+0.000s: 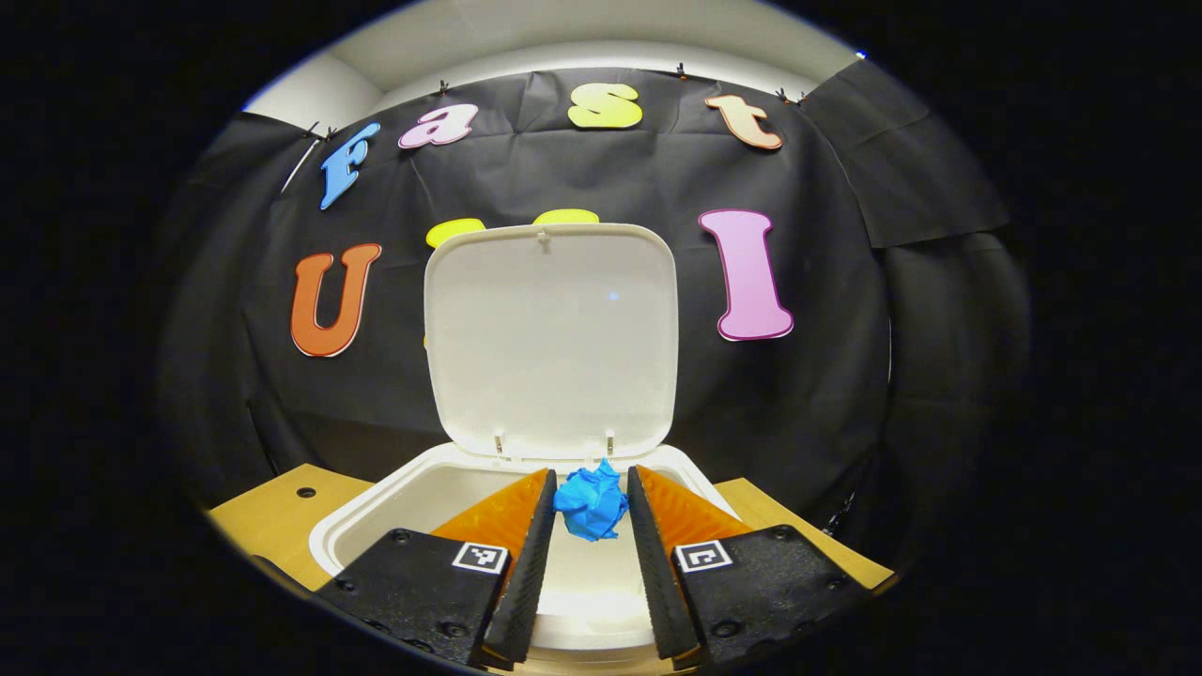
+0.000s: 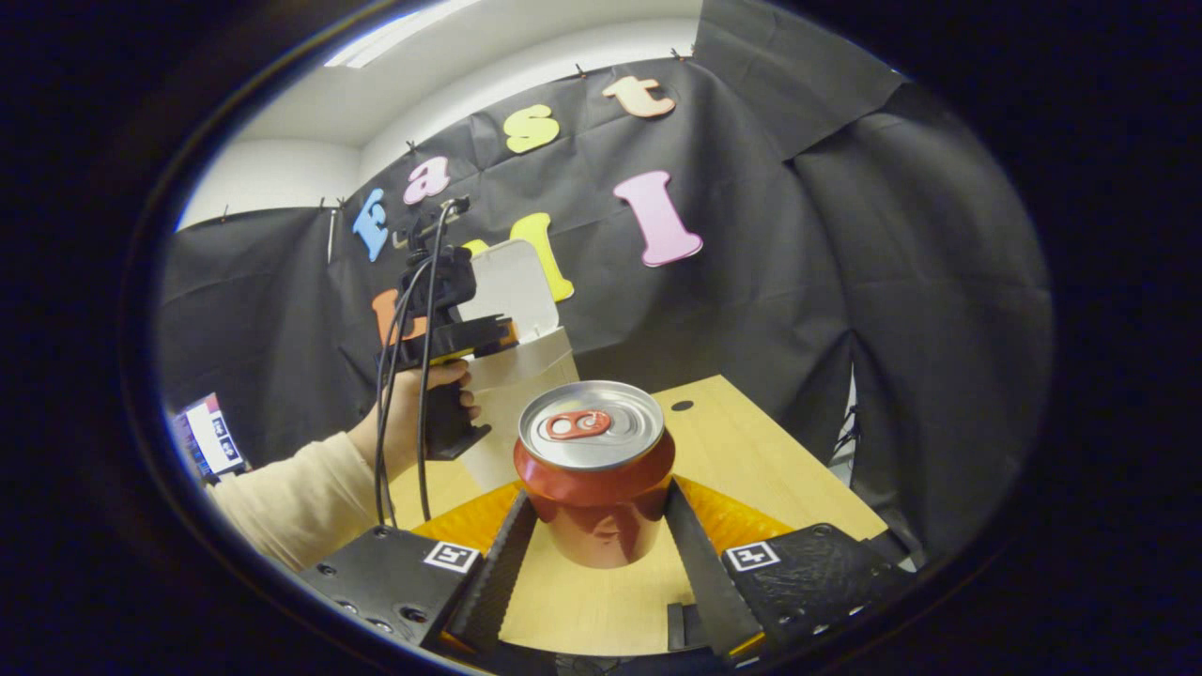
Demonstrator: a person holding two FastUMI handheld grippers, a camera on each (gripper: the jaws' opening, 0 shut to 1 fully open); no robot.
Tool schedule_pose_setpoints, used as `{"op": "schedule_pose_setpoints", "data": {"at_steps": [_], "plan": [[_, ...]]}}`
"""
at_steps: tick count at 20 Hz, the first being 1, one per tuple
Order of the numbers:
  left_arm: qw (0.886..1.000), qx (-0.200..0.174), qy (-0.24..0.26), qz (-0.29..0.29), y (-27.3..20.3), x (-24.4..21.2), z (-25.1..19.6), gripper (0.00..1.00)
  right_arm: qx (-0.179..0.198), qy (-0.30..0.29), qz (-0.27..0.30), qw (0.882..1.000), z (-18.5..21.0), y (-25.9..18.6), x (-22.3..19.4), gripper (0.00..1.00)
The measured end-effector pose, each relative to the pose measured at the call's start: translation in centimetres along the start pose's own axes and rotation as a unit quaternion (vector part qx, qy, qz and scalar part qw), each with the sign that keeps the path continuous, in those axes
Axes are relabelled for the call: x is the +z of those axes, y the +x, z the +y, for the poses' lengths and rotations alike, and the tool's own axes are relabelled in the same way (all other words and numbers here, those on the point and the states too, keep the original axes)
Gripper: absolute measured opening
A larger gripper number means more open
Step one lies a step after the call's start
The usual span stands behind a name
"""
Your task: Press the lid of the desktop garbage bin to open it, pick up the crumpled paper on the desktop and throw it into the bin, then pick up the pop can on the desktop and drop it into the bin, and finally close the garbage bin lid.
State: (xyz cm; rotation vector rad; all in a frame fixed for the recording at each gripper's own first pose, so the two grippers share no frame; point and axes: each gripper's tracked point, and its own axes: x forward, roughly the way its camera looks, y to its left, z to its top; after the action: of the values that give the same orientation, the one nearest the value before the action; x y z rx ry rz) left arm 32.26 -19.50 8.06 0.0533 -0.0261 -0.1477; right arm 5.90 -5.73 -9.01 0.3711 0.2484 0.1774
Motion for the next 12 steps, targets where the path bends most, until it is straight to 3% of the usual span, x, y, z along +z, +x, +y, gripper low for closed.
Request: {"op": "schedule_pose_setpoints", "data": {"at_steps": [2,4,7,9,12], "plan": [[1.000,0.012,0.005,-0.001,-0.4,0.1,0.9,0.53,0.002,0.009,0.004,1.000,-0.1,-0.1,-0.1,0.80],[1.000,0.026,0.008,0.000,-0.9,0.1,1.9,0.67,0.000,0.008,0.003,1.000,-0.1,0.0,-0.1,0.80],[1.000,0.007,0.007,-0.001,-2.4,0.8,2.0,0.97,-0.005,-0.007,0.007,1.000,0.0,0.3,-0.6,0.80],[1.000,-0.001,0.015,-0.011,-4.1,1.7,2.7,0.99,-0.005,-0.014,0.016,1.000,0.2,0.7,-1.4,0.80],[0.999,0.020,0.024,-0.030,-7.1,2.2,5.0,0.98,0.005,-0.021,0.031,0.999,1.4,1.1,-2.6,0.80]]}}
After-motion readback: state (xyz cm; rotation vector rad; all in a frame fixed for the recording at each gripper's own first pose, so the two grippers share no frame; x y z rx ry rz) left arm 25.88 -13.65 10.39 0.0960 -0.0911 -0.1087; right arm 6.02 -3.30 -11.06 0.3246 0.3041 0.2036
